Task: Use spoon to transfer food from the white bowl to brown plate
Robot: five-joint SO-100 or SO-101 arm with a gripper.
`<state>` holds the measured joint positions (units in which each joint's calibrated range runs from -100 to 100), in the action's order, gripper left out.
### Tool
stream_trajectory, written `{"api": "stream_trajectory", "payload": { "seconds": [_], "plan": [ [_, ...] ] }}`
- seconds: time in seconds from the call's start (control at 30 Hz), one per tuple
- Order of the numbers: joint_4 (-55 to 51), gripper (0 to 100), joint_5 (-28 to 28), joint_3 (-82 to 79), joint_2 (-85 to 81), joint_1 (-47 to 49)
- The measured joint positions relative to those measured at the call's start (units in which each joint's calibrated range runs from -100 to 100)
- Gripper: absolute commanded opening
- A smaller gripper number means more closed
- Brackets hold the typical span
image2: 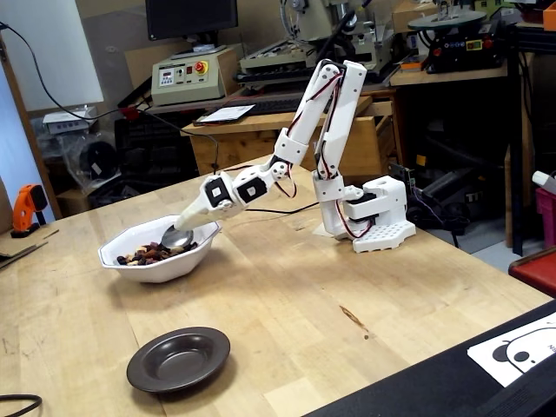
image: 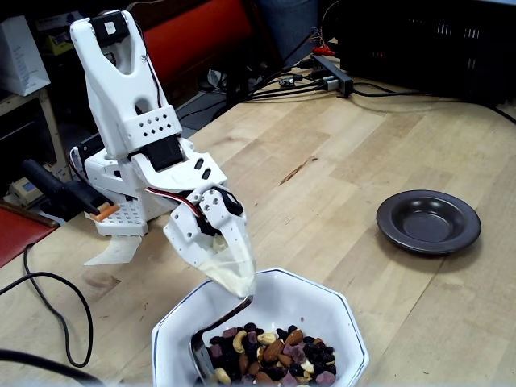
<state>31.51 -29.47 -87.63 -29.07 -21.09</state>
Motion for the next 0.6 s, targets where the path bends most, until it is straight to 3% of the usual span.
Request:
{"api": "stream_trajectory", "payload": {
  "seconds": [0.2,0.6],
  "plan": [
    [0.08,4,0.05,-0.59,0.0,1.97],
    [0.8,4,11.33,-0.67,0.0,15.18]
  ]
}}
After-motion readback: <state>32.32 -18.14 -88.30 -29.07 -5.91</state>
